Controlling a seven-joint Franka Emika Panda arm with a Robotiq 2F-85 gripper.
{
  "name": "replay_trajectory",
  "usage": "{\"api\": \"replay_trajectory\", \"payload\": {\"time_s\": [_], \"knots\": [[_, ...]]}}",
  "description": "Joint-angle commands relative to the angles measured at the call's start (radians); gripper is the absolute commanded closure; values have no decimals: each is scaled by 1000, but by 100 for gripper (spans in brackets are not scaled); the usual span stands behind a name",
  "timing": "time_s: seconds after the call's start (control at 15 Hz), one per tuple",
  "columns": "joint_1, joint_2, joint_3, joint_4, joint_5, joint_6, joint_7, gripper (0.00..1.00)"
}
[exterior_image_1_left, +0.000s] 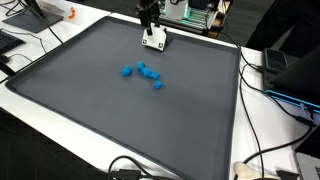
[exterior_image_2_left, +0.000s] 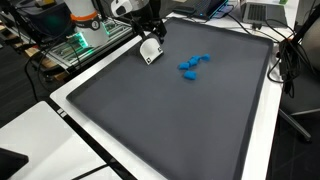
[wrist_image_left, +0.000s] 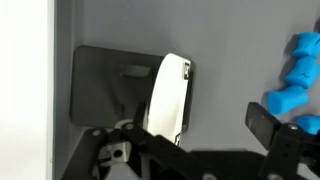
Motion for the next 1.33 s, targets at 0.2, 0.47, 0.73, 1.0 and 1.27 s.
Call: {"api": "replay_trajectory", "payload": {"time_s": [0.2, 0.47, 0.73, 1.0, 1.27], "knots": [[-36, -200, 50, 18, -383, -240, 292, 0], [-3, -229, 81, 125, -474, -329, 190, 0], [11, -200, 102, 225, -545, -352, 64, 0], [27, -147, 106, 313, -572, -370, -112, 0], [39, -86, 108, 385, -590, -380, -294, 0]]}}
